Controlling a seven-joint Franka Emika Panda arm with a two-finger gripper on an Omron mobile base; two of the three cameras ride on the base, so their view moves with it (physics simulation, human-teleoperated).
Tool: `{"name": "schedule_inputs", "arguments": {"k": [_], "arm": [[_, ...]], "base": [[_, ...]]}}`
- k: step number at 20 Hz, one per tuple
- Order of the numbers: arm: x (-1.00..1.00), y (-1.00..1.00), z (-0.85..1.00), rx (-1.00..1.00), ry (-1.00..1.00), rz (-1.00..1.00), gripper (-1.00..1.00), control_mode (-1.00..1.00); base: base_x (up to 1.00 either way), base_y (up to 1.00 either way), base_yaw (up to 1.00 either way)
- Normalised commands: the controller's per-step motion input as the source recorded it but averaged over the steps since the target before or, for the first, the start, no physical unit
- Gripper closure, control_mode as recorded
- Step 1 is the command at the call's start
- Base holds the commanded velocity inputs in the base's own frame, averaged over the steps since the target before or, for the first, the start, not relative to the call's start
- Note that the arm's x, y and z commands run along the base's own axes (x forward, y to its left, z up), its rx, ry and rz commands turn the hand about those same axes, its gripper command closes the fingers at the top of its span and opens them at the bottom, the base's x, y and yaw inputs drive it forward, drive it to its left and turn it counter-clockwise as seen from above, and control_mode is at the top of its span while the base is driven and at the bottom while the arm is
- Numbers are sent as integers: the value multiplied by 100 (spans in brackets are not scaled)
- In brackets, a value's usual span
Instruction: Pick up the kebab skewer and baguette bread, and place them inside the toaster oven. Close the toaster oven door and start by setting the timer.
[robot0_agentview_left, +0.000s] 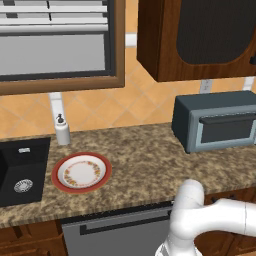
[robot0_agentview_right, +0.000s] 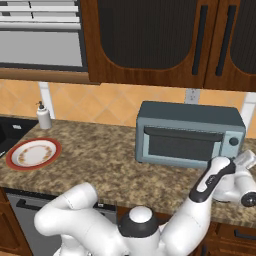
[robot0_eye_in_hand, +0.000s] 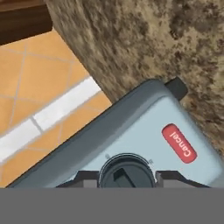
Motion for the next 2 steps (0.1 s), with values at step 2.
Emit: {"name": "schedule_inputs", "arguments": {"k": [2], "arm": [[3, 0, 32, 22, 0, 0, 100, -100]], "base": [[0, 0, 0]]}}
